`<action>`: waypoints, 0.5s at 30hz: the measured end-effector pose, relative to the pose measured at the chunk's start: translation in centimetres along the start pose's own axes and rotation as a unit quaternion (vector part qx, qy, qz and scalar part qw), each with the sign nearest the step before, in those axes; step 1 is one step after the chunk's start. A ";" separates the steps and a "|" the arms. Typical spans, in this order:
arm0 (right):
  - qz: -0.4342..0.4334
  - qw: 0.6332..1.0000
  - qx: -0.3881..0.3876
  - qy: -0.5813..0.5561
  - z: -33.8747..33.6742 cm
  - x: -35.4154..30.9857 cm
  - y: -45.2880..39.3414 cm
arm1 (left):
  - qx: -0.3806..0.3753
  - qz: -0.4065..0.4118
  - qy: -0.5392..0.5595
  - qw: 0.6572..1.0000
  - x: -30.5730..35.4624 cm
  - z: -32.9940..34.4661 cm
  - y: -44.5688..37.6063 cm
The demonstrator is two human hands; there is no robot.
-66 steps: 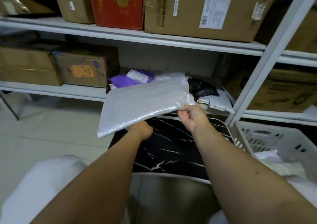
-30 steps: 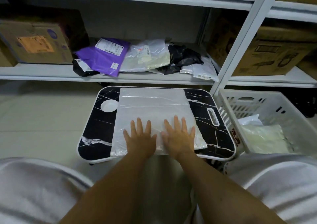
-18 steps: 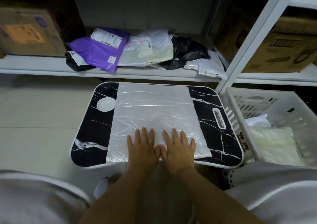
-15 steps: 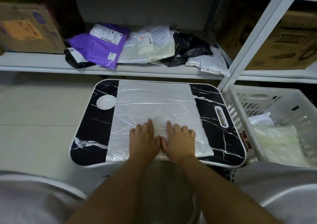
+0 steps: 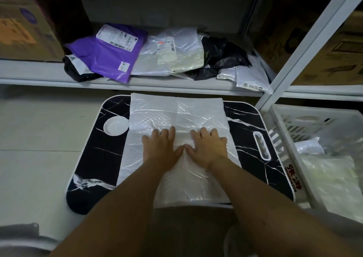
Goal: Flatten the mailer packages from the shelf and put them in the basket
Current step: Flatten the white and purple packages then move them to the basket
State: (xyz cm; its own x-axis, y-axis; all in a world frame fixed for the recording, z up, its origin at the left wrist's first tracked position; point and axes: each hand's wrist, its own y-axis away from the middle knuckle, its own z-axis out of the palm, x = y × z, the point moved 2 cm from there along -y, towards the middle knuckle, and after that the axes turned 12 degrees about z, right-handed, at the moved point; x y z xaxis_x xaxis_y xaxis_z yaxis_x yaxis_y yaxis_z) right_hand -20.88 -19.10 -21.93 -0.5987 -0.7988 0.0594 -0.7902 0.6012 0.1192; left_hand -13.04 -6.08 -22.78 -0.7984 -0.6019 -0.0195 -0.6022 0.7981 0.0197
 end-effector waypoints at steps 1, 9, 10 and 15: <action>-0.004 1.000 -0.003 0.011 -0.2 -0.1 -0.9 | -0.006 0.003 -0.002 1.000 -0.2 -0.1 -0.6; -0.018 0.999 -0.034 -0.002 0.0 -1.9 -6.5 | -0.049 0.001 0.038 0.998 -1.5 0.7 -5.3; 0.000 0.998 -0.061 -0.020 0.5 -1.7 -6.8 | -0.065 -0.013 0.047 0.997 -1.7 1.1 -5.5; 0.027 0.993 -0.110 -0.042 2.0 -0.8 -7.4 | -0.108 -0.049 0.066 0.991 -3.9 2.5 -5.8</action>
State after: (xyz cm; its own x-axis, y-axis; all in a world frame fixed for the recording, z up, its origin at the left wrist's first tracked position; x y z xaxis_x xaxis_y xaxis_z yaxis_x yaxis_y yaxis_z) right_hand -14.79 -22.89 -24.84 -0.6560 -0.7547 -0.0094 -0.7141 0.6165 0.3317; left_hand -6.43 -8.29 -25.34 -0.7205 -0.6865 0.0981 -0.6528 0.7191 0.2382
